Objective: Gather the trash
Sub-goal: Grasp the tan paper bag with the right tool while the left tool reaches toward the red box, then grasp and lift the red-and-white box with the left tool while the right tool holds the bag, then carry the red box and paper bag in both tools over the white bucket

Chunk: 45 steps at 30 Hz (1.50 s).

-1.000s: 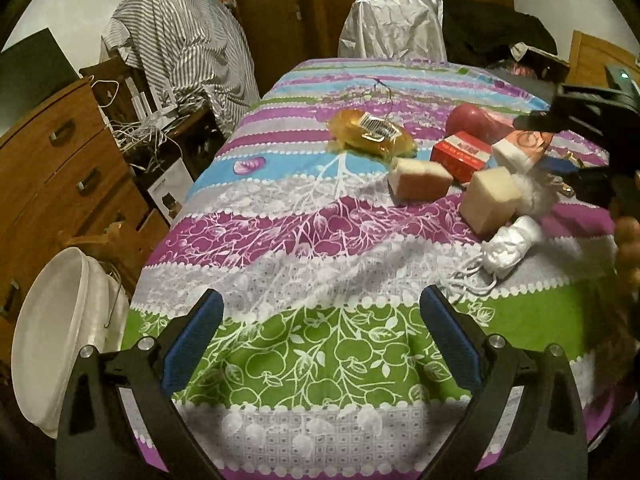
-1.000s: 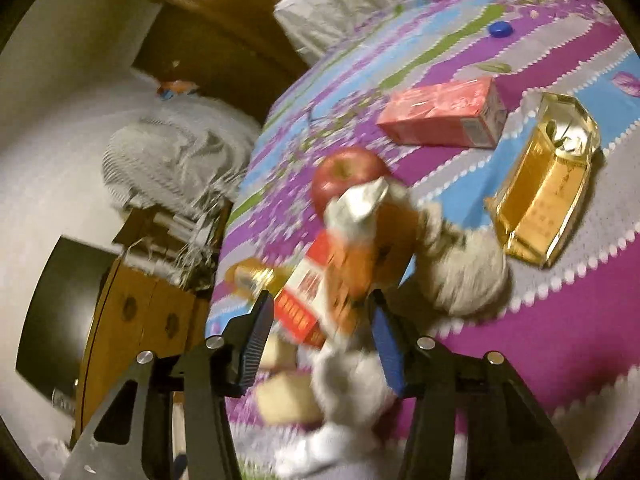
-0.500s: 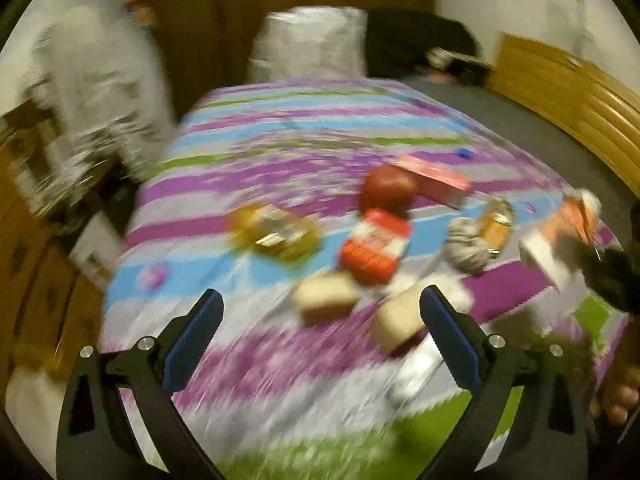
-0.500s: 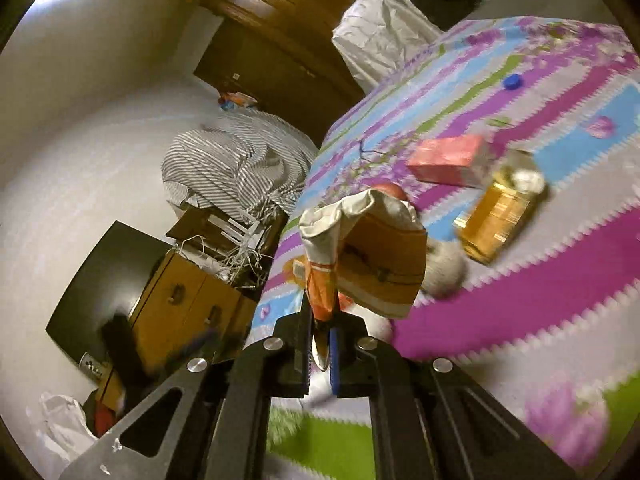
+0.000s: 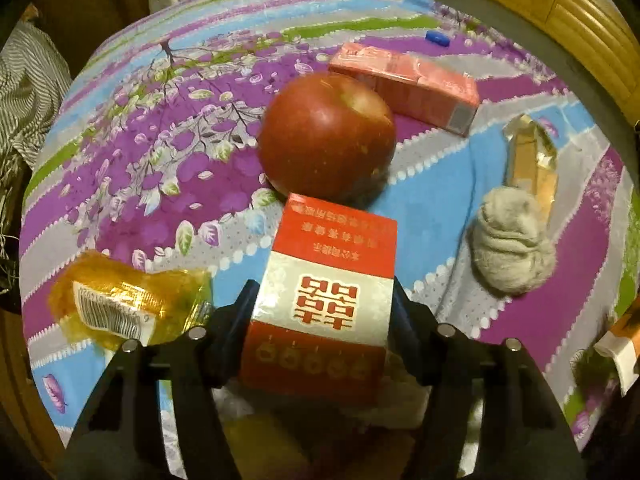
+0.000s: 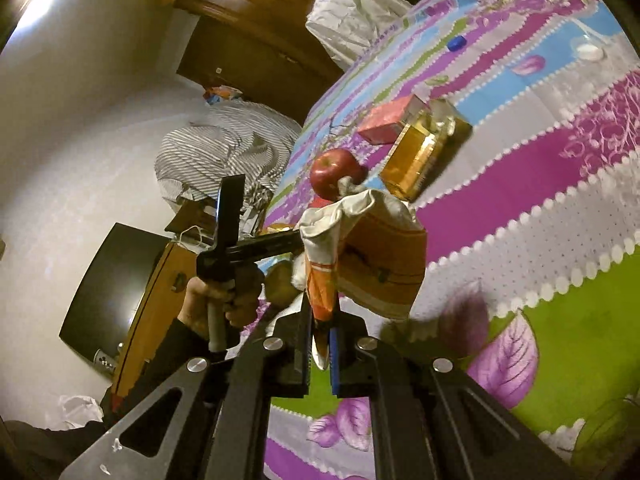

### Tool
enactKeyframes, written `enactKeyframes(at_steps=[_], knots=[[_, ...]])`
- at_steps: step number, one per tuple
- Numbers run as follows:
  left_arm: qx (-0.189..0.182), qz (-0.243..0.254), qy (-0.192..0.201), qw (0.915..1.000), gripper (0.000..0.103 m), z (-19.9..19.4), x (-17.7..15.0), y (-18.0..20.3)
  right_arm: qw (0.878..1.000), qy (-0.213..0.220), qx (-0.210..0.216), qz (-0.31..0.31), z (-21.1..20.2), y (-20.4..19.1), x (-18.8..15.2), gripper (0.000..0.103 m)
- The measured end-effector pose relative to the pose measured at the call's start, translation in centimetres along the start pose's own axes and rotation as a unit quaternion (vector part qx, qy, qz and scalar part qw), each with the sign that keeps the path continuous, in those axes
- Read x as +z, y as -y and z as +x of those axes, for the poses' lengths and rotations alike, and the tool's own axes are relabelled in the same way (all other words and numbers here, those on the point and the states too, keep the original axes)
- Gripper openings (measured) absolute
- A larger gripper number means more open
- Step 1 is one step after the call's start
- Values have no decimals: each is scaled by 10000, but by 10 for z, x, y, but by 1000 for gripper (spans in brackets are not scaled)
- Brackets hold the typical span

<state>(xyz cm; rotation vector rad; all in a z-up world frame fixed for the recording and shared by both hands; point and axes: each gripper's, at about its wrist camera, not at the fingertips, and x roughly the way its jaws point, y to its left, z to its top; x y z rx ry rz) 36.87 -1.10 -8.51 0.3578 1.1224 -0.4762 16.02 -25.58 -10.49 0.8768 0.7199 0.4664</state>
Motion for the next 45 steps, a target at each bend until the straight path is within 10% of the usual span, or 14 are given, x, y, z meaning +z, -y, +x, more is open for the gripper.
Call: enactKeyframes(at_steps=[11, 18, 23, 33, 38, 45], knots=[[559, -917, 1535, 9823, 59, -174, -83, -24, 9920, -680, 182, -1046, 1, -55, -8, 8], [969, -1803, 847, 9751, 59, -185, -216, -32, 9559, -2036, -503, -2054, 13, -98, -31, 8], [1116, -2389, 582, 9629, 60, -144, -253, -45, 9352, -2425, -1193, -2287, 63, -86, -45, 12], [1582, -2246, 1009, 9562, 73, -126, -262, -38, 9405, -1685, -1516, -2530, 53, -100, -67, 63], [1646, -2450, 1177, 9482, 80, -132, -273, -39, 9639, -743, -1654, -1952, 16, -93, -52, 98], [1981, -2369, 1254, 9428, 86, -121, -271, -29, 9782, -847, -1630, -974, 60, -56, -40, 98]])
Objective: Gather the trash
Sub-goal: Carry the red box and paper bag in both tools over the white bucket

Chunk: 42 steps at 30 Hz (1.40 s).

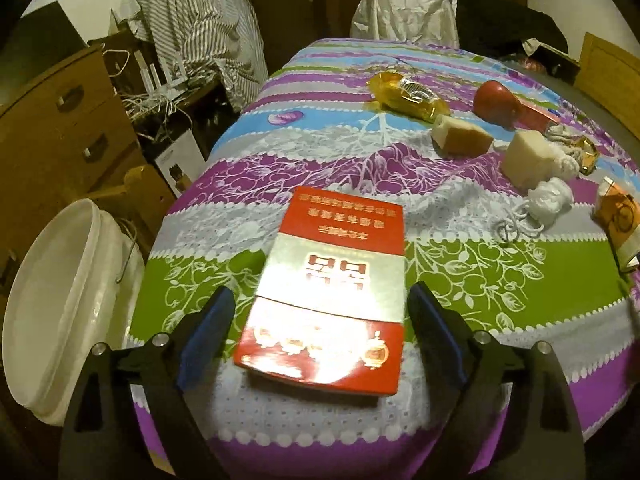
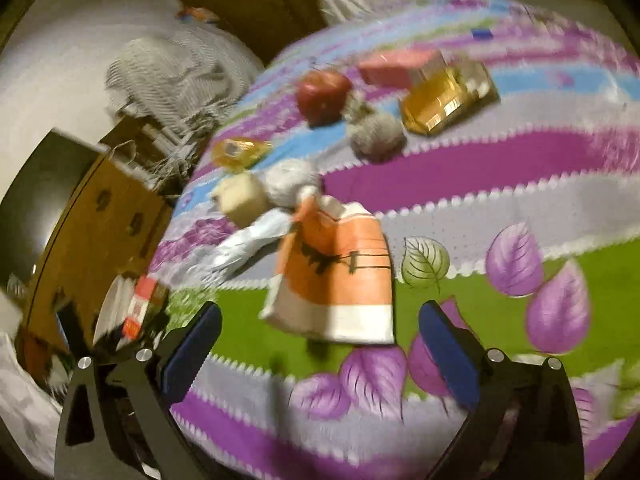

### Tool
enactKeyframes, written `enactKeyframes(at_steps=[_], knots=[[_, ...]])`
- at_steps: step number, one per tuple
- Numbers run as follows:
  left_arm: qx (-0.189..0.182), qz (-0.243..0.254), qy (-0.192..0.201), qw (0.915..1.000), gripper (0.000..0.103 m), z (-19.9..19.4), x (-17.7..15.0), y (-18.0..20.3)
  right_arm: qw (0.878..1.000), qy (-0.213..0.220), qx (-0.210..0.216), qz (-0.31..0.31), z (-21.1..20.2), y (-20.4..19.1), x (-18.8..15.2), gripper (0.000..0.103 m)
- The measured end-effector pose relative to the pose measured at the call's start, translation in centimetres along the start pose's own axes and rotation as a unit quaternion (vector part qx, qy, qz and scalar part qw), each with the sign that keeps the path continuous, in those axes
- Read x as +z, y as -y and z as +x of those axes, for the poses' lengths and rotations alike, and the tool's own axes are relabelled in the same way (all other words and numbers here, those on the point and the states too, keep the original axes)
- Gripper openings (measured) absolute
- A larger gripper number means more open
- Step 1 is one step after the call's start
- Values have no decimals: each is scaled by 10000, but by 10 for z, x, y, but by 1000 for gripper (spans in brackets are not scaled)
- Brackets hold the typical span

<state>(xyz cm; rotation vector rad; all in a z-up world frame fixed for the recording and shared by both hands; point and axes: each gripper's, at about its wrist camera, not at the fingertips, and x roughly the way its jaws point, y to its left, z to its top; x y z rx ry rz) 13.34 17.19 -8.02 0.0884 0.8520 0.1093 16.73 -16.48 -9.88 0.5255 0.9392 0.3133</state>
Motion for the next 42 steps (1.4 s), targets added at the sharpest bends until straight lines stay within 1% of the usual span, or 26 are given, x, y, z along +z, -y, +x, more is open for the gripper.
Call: enactKeyframes(at_steps=[1, 2, 3, 4, 5, 6, 9, 13, 16, 19, 22, 25, 28, 30, 34, 35, 38, 42], knots=[[11, -27, 14, 10000, 86, 1, -1, 0, 9999, 81, 42, 50, 3, 1, 0, 93], [23, -57, 29, 10000, 84, 1, -1, 0, 9999, 149, 81, -15, 4, -1, 1, 66], [1, -70, 60, 10000, 77, 1, -2, 0, 9999, 118, 6, -83, 7, -3, 0, 49], [-28, -74, 98, 9999, 73, 0, -3, 1, 9999, 57, -19, -86, 12, -4, -1, 48], [-14, -69, 146, 9999, 65, -1, -3, 3, 9999, 92, 15, -98, 12, -3, -2, 45], [3, -52, 186, 9998, 60, -2, -4, 6, 9998, 116, 5, -137, 11, -3, -3, 44], [63, -47, 250, 9997, 58, -3, -5, 8, 9998, 163, 78, -123, 9, -1, -7, 42], [101, -111, 197, 9997, 56, -9, -3, 6, 9994, 243, 123, -211, 2, -8, -12, 41], [370, -97, 146, 9992, 56, -17, -1, 7, 9985, 398, 79, -377, -9, -17, -15, 41], [643, -146, 290, 9974, 56, -36, 4, 2, 9957, 570, 109, -725, -24, -41, -14, 41], [896, -258, 485, 9945, 56, -58, 12, -11, 9908, 611, 291, -1175, -29, -75, -11, 41], [1082, -498, 650, 9908, 56, -80, 21, -35, 9838, 590, 477, -1627, -25, -119, -9, 41], [1325, -679, 842, 9853, 56, -101, 27, -63, 9746, 539, 732, -2044, -19, -168, -7, 41], [1476, -825, 935, 9812, 56, -113, 30, -84, 9656, 518, 880, -2393, -14, -208, -7, 41], [1742, -1077, 1064, 9730, 56, -131, 33, -124, 9509, 433, 1159, -2838, -5, -275, -8, 41], [1802, -1133, 1089, 9710, 56, -134, 33, -133, 9453, 374, 1247, -2990, 1, -298, -8, 41], [1982, -1279, 1151, 9649, 56, -143, 33, -159, 9343, 230, 1383, -3278, 13, -347, -13, 41], [2160, -1469, 1120, 9588, 56, -147, 29, -192, 9175, 15, 1494, -3686, 34, -410, -27, 42]])
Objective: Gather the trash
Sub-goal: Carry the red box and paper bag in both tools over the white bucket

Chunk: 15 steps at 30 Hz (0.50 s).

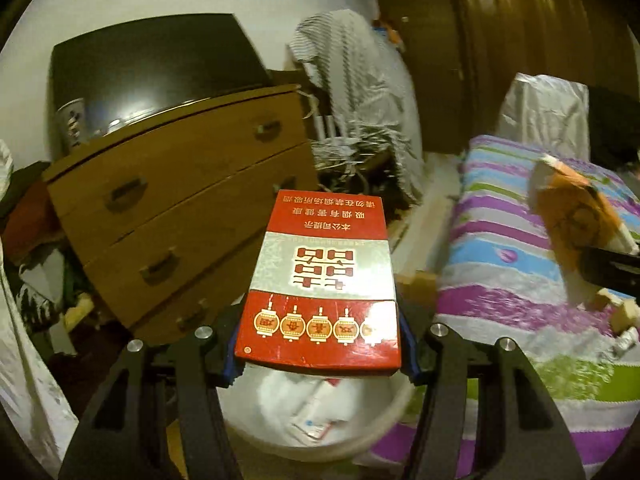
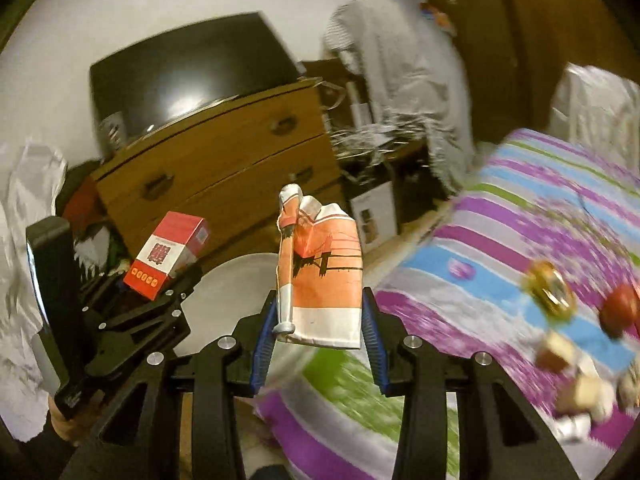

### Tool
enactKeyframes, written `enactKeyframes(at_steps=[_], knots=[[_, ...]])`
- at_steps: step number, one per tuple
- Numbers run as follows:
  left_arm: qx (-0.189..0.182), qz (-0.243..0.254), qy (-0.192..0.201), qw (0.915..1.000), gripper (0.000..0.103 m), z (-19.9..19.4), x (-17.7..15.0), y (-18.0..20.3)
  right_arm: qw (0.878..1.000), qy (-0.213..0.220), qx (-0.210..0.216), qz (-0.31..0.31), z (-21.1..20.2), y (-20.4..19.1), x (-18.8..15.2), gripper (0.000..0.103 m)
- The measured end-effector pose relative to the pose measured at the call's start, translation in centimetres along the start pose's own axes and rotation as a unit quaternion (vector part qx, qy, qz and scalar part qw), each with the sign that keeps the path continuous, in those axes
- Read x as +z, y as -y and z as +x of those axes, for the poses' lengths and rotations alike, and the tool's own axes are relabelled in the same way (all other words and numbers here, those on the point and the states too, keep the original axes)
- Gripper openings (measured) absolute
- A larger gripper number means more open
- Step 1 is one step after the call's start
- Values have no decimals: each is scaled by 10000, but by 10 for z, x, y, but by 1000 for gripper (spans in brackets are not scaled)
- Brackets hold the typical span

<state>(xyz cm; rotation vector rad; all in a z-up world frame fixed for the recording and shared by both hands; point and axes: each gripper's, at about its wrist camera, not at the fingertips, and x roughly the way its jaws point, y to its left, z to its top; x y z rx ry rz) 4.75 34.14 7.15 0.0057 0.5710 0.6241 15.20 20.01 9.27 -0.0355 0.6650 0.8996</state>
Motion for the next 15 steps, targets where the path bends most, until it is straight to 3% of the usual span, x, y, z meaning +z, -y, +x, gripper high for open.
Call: enactKeyframes(at_steps=[6, 15], knots=[[189, -137, -182, 9996, 56, 18, -2, -36, 9987, -355, 141, -347, 58, -47, 28, 42], [297, -270, -480, 9980, 56, 47, -10, -61, 9955, -735, 255, -544, 119, -75, 38, 42]])
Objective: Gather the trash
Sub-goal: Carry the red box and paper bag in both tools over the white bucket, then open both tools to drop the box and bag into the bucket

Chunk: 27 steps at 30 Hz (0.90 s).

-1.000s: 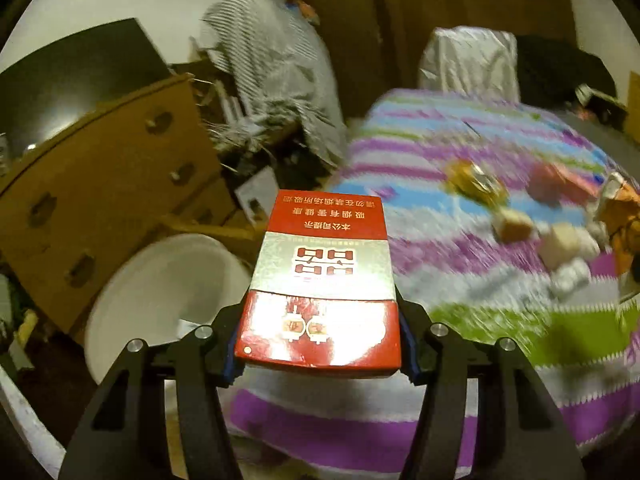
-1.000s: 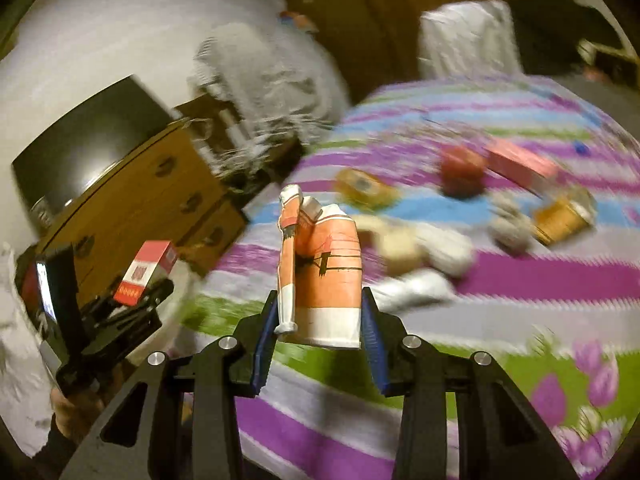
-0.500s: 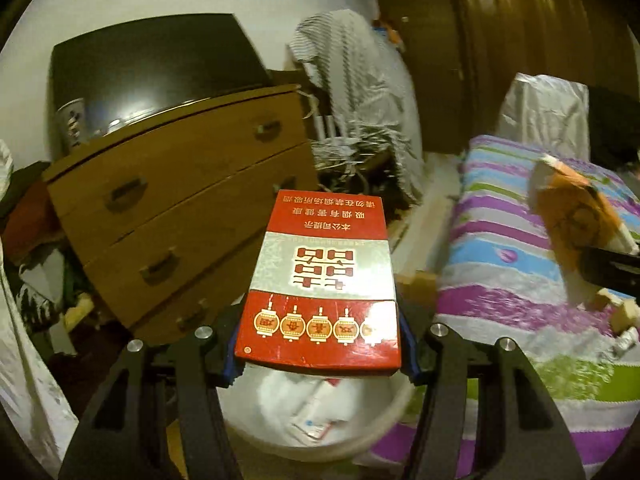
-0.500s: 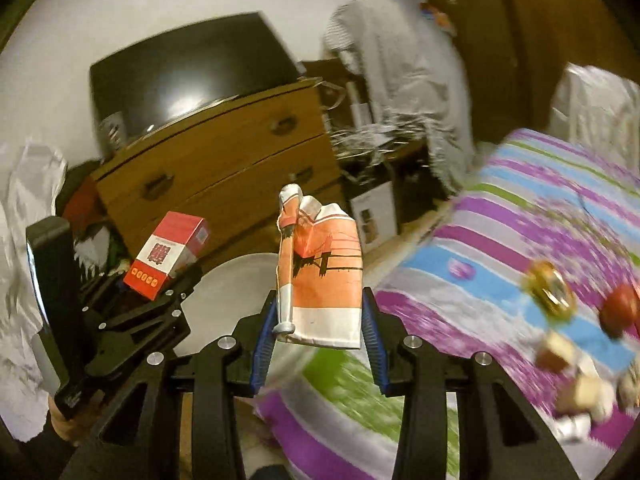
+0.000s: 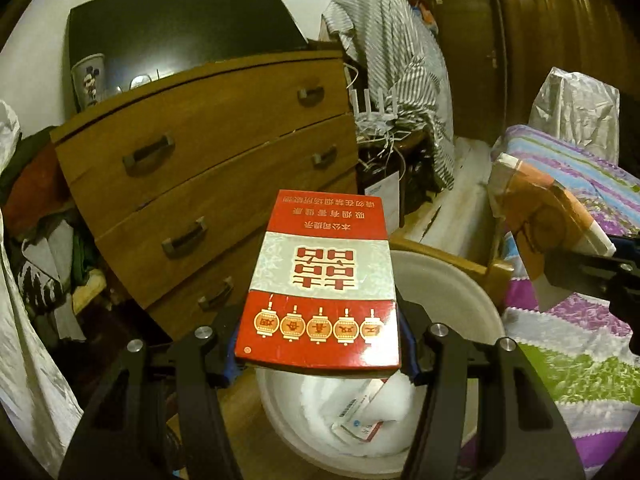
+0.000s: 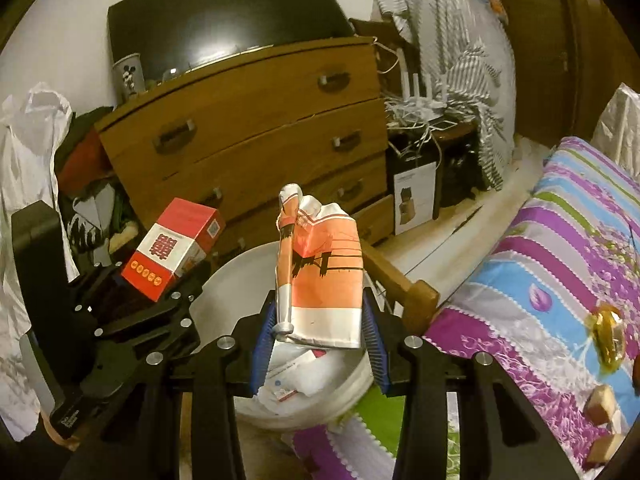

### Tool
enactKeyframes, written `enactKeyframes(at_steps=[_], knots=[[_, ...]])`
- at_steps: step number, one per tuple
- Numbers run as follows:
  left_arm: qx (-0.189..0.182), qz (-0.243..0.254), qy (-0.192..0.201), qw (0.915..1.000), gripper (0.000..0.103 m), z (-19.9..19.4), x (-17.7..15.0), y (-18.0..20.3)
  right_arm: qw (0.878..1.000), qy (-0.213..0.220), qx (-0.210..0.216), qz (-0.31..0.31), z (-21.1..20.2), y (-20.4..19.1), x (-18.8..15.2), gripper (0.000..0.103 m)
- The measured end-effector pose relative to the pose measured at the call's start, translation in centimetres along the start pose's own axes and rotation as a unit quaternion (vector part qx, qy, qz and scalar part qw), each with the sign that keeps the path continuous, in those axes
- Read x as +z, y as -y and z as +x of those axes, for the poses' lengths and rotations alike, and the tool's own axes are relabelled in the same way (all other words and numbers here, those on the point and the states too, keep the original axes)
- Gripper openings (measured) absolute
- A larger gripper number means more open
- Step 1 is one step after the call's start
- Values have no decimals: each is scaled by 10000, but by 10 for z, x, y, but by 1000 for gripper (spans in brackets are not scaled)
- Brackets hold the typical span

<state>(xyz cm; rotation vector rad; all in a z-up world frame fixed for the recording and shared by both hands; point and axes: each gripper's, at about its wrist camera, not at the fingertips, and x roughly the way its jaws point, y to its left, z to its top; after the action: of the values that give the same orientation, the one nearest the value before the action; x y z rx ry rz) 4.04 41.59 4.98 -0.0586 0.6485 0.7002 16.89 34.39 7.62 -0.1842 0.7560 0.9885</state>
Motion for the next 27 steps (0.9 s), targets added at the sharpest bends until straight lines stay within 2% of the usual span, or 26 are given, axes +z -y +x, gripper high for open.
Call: enactKeyframes(at_steps=[5, 27], knots=[[4, -15, -103, 9999, 56, 11, -3, -7, 9999, -120, 14, -90, 18, -9, 2, 42], [-12, -10, -308, 9995, 56, 37, -7, -12, 9989, -365, 242, -164, 44, -7, 7, 43]])
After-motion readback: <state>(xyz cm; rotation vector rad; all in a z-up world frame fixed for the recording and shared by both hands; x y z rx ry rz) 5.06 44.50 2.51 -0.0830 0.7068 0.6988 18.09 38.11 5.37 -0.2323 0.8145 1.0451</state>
